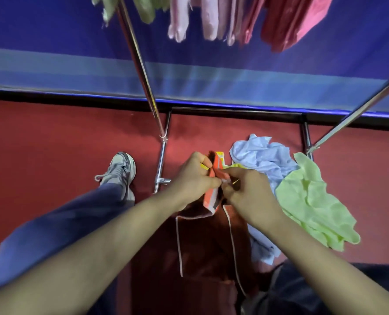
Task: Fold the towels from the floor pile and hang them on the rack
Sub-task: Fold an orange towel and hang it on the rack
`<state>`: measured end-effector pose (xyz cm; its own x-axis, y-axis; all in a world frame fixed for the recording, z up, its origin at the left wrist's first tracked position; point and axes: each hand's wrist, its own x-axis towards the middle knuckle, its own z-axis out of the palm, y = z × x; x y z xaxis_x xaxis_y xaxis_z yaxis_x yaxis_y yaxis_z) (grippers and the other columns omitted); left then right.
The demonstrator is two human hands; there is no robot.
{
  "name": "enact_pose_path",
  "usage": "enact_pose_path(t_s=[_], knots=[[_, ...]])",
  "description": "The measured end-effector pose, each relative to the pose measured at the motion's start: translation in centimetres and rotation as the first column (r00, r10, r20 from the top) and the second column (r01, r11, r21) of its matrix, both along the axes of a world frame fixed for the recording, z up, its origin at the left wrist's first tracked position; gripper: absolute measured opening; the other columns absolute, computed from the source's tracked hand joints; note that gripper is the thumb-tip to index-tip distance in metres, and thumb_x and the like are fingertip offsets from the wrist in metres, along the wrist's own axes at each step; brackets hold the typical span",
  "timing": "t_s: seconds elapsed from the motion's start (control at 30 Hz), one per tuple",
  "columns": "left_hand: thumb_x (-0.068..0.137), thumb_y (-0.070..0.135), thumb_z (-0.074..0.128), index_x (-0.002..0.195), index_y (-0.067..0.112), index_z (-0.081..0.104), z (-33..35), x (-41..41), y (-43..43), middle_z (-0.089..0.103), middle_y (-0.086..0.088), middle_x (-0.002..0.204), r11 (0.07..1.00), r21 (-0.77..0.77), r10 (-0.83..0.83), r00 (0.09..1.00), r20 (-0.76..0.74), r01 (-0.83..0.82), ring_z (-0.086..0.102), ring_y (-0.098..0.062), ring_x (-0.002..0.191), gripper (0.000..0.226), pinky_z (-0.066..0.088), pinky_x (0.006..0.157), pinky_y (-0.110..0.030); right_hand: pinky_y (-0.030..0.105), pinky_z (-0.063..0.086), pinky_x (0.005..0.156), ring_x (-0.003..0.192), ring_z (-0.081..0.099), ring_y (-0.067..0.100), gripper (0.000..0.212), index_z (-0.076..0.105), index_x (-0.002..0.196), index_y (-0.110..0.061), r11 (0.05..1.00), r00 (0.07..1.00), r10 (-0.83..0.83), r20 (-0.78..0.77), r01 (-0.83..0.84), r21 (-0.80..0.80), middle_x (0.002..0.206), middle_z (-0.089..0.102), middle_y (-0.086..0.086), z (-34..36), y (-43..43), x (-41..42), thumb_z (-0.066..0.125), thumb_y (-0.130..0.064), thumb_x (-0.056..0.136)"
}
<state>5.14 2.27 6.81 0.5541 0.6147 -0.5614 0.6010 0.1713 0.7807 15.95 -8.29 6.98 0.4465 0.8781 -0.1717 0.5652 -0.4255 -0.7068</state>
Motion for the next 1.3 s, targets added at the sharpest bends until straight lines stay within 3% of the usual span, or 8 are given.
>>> enact_pose_path(t_s=[0.07, 0.13, 0.33, 0.47, 0.67, 0.93, 1.13, 1.3], knots=[[0.086, 0.000, 0.072, 0.107, 0.017, 0.046, 0.5, 0.1, 0.3, 0.065, -0.015, 0.096, 0.991, -0.133, 0.030, 0.999, 0.036, -0.025, 0.063, -0.019, 0.074, 0.037, 0.054, 0.054, -0.028, 0.035, 0.048, 0.070, 0.069, 0.066, 0.022, 0.015, 0.073, 0.092, -0.014, 1.000, 1.000, -0.016, -0.017, 0.016, 0.004, 0.075, 0.070, 0.004, -0.3, -0.1, 0.3, 0.060, -0.009, 0.087], [0.087, -0.007, 0.067, 0.109, 0.013, 0.049, 1.0, 0.0, 0.6, 0.065, -0.026, 0.105, 0.976, -0.209, 0.075, 0.995, 0.069, -0.059, 0.066, -0.025, 0.079, 0.034, 0.059, 0.065, -0.034, 0.038, 0.050, 0.072, 0.070, 0.067, 0.022, 0.015, 0.073, 0.090, -0.014, 0.999, 0.999, -0.029, -0.043, 0.030, 0.031, 0.075, 0.071, 0.004, -0.3, -0.2, 0.3, 0.059, -0.008, 0.088], [0.088, -0.011, 0.059, 0.101, 0.015, 0.063, 1.5, -0.1, 1.3, 0.069, -0.008, 0.084, 0.933, -0.336, 0.182, 0.975, 0.123, -0.132, 0.072, -0.020, 0.070, 0.029, 0.057, 0.061, -0.027, 0.038, 0.046, 0.072, 0.070, 0.065, 0.022, 0.029, 0.074, 0.091, -0.016, 0.994, 1.000, 0.005, -0.003, -0.005, 0.107, 0.074, 0.069, 0.002, -0.1, -0.1, 0.3, 0.047, -0.026, 0.087], [0.090, -0.010, 0.058, 0.113, 0.007, 0.065, 1.4, 0.1, 1.5, 0.071, -0.008, 0.086, 0.893, -0.379, 0.304, 0.946, 0.113, -0.242, 0.074, -0.019, 0.072, 0.029, 0.058, 0.059, -0.026, 0.027, 0.038, 0.068, 0.073, 0.063, 0.024, 0.028, 0.076, 0.095, -0.013, 0.985, 0.994, -0.004, 0.106, -0.014, 0.172, 0.078, 0.067, 0.004, -0.1, -0.2, 0.4, 0.051, -0.022, 0.086], [0.091, -0.010, 0.056, 0.121, -0.001, 0.063, 1.1, 0.4, 1.7, 0.075, -0.015, 0.094, 0.836, -0.451, 0.388, 0.918, 0.085, -0.312, 0.075, -0.021, 0.076, 0.031, 0.060, 0.062, -0.027, 0.031, 0.048, 0.069, 0.066, 0.065, 0.022, 0.031, 0.076, 0.110, -0.014, 0.971, 0.983, 0.036, 0.182, -0.077, 0.226, 0.087, 0.066, 0.004, 0.1, -0.6, 0.0, 0.055, -0.017, 0.086], [0.092, -0.012, 0.048, 0.091, 0.003, 0.071, 1.6, 0.7, 1.4, 0.075, -0.011, 0.078, 0.754, -0.541, 0.490, 0.867, 0.086, -0.372, 0.073, -0.016, 0.064, 0.027, 0.057, 0.055, -0.024, 0.030, 0.052, 0.068, 0.071, 0.064, 0.016, 0.032, 0.073, 0.114, -0.013, 0.956, 0.967, 0.082, 0.241, -0.144, 0.254, 0.097, 0.061, -0.001, 0.5, -1.0, -0.9, 0.053, -0.026, 0.094], [0.092, -0.013, 0.047, 0.092, -0.004, 0.067, 1.6, 0.7, 1.0, 0.073, -0.012, 0.072, 0.656, -0.617, 0.574, 0.818, 0.034, -0.435, 0.073, -0.016, 0.061, 0.022, 0.057, 0.054, -0.023, 0.038, 0.058, 0.064, 0.079, 0.066, 0.024, 0.037, 0.071, 0.114, -0.011, 0.955, 0.952, 0.121, 0.283, -0.189, 0.230, 0.095, 0.060, 0.002, 0.3, -1.0, -1.1, 0.062, -0.033, 0.087], [0.096, -0.010, 0.046, 0.087, -0.003, 0.063, 2.0, 0.7, 0.5, 0.071, -0.009, 0.062, 0.583, -0.666, 0.616, 0.787, -0.011, -0.466, 0.071, -0.013, 0.055, 0.021, 0.058, 0.052, -0.022, 0.038, 0.057, 0.055, 0.074, 0.066, 0.027, 0.039, 0.071, 0.112, -0.010, 0.947, 0.914, 0.105, 0.391, -0.212, 0.242, 0.092, 0.061, 0.004, 0.0, -1.0, -0.9, 0.050, -0.036, 0.093]])
